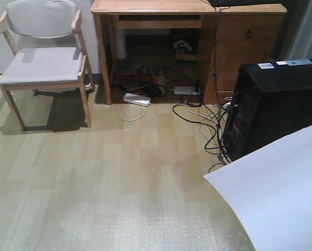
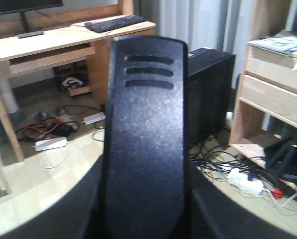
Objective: Grab stapler and paper to desk for stapling
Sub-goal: 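Drive the base to the wooden desk holding stapler and paper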
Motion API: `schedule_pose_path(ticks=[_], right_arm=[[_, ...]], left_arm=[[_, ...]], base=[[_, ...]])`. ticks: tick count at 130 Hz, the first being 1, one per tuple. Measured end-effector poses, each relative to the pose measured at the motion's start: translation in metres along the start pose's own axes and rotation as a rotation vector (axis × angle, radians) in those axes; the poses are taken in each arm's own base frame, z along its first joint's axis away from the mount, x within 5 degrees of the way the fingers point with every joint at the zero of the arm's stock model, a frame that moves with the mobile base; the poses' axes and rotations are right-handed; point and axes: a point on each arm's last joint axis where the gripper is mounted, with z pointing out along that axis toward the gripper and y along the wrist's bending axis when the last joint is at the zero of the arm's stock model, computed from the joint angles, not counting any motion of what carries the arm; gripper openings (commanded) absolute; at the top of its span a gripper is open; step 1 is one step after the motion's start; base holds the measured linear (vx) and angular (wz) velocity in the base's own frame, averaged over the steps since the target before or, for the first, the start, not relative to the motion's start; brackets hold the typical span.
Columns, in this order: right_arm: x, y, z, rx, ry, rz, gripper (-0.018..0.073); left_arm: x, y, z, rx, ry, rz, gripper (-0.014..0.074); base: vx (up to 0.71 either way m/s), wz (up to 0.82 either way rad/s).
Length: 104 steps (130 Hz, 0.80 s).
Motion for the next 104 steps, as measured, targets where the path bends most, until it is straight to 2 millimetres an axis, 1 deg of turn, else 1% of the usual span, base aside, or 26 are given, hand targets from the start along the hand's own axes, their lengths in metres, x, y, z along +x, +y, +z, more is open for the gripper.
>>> schedule_pose_path(ticks=[55, 104], right_arm=[[0.0000, 0.0000, 0.0000, 0.000, 0.000, 0.000, -0.0007], [0.0000, 0.0000, 0.0000, 0.000, 0.000, 0.000, -0.0007]], left_arm=[[0.0000, 0.0000, 0.0000, 0.000, 0.000, 0.000, -0.0006], [0.0000, 0.0000, 0.0000, 0.000, 0.000, 0.000, -0.0006]], base=[[0.15, 0.10], [0.32, -0.10]])
